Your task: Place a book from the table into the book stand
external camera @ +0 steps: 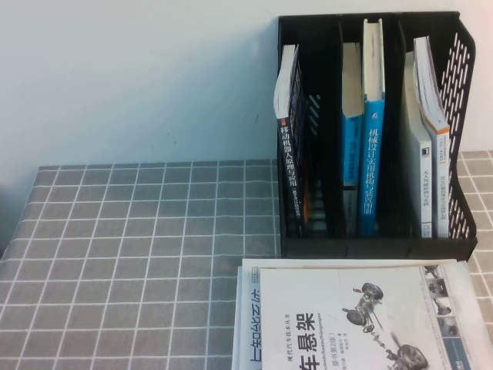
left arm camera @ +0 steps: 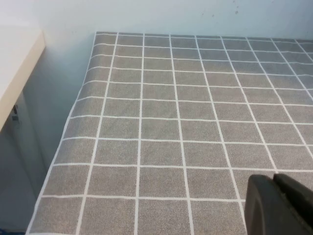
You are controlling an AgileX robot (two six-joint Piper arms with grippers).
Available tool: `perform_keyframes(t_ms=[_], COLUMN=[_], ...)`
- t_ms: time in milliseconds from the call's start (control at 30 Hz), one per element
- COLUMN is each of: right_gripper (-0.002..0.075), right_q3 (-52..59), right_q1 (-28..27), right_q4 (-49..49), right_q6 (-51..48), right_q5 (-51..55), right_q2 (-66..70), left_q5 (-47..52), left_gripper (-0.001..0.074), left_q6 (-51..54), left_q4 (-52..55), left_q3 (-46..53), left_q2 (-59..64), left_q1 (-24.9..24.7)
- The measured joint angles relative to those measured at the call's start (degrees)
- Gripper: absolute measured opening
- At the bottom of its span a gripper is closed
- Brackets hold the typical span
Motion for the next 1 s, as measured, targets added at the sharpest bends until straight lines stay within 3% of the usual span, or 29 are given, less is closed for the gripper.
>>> perform_keyframes(t_ms=[200, 333, 567, 733, 833, 900, 1000], right_gripper=[-0.0003, -0.0003, -0.0003, -0.0003, -0.0003, -0.0003, -0.0003], right_q3=[0.1, 0.5, 0.5, 0.5, 0.5, 0.5, 0.0], right_q1=[0.0, 0.0, 0.0, 0.0, 0.0, 0.0, 0.0], right_q4=[0.0, 0.0, 0.4, 0.9, 3.7, 6.4, 10.3], right_q6=[0.0, 0.0, 1.0, 0.6, -2.1, -3.2, -4.0], right_q5=[-1.1, -5.6, -26.2, -41.5, -45.4, -46.4, -44.7], right_q2=[0.0, 0.0, 0.0, 0.0, 0.0, -0.1, 0.0], left_q5=[-1.4, -7.9, -30.0, -39.7, -44.5, -44.2, -31.1], left_gripper=[-0.0003, -0.0003, -0.0003, -0.0003, -0.0003, -0.0003, -0.0003], left_q6=[0.0, 0.0, -0.8, -1.0, -1.9, -3.8, -5.2], left_q4=[0.0, 0.0, 0.0, 0.0, -0.7, -3.3, -5.6], left_q3=[0.2, 0.6, 0.6, 0.6, 0.6, 0.6, -2.7], left_q2=[0.0, 0.0, 0.0, 0.0, 0.0, -0.1, -0.1], left_q1=[0.0, 0.0, 0.0, 0.0, 0.0, 0.0, 0.0])
